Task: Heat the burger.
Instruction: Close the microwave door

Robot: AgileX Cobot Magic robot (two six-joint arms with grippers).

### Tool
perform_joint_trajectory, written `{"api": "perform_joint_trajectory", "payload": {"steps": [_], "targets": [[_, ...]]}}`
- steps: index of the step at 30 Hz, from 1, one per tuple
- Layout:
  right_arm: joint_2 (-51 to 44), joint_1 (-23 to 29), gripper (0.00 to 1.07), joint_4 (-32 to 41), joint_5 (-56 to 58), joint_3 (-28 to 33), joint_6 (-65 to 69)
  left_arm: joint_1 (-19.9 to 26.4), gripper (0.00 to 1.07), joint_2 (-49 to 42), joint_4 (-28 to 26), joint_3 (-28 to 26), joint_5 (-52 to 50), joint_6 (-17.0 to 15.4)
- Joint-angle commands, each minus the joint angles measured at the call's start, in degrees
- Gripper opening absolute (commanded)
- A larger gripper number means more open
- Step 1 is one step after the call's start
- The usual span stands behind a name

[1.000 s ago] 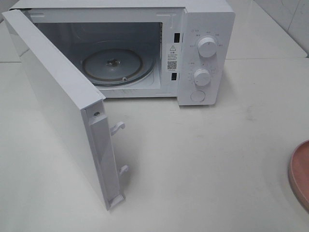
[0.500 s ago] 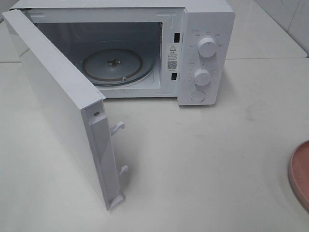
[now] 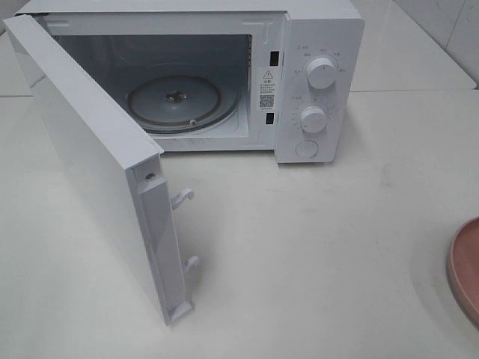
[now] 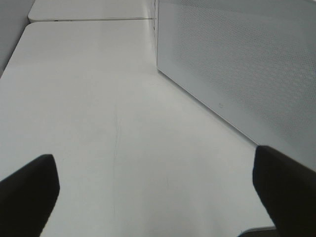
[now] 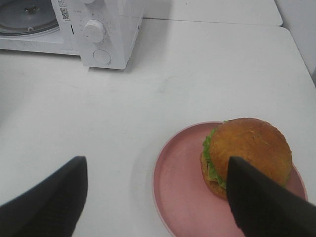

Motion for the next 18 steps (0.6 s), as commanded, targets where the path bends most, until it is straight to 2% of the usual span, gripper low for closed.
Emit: {"api": "perform_joint_trajectory", "payload": {"steps": [1, 6, 7, 8, 10, 11, 12, 14, 16, 17, 18], "targets": [[-1.78, -0.29, 0.76, 0.11, -0.40, 0.11, -0.40, 0.11, 1.00, -0.34, 0.29, 0.00, 0.00, 0.17], [-1.78, -0.29, 0.76, 0.11, -0.40, 0.11, -0.40, 0.11, 0.95, -0.06, 0.06, -1.26, -1.49, 0.11], [-1.78, -0.29, 0.76, 0.11, -0.40, 0.11, -0.40, 0.11, 0.91, 1.20, 0.00, -2.12, -2.69, -0.06], [-1.78, -0.29, 0.76, 0.11, -0.40, 0.11, -0.40, 0.11, 0.91, 1.20, 0.00, -2.12, -2.69, -0.06], [-1.78, -0.29, 0.76, 0.11, -0.40, 0.11, -0.40, 0.11, 0.81, 4.01, 0.29, -2.75, -4.47, 0.00], [-1.78, -0.29, 0.76, 0.11, -0.40, 0.11, -0.40, 0.11, 0.81, 4.01, 0.29, -2.75, -4.47, 0.00], [-1.78, -0.29, 0.76, 0.11, -0.40, 0.11, -0.40, 0.11, 0.72, 6.13, 0.23, -2.75, -6.02, 0.00], [-1.78, -0.29, 0.76, 0.11, -0.40, 0.11, -0.40, 0.11, 0.68, 7.16, 0.23, -2.69, -6.88, 0.00], [-1.78, -0.29, 0.76, 0.11, -0.40, 0.11, -0.40, 0.11, 0.54, 11.06, 0.23, -2.58, -9.68, 0.00], [-1.78, -0.29, 0.76, 0.11, -0.40, 0.11, -0.40, 0.11, 0.54, 11.06, 0.23, -2.58, -9.68, 0.00], [-1.78, -0.29, 0.76, 0.11, -0.40, 0.11, -0.40, 0.11, 0.43, 13.41, 0.23, -2.58, -11.57, 0.00]]}}
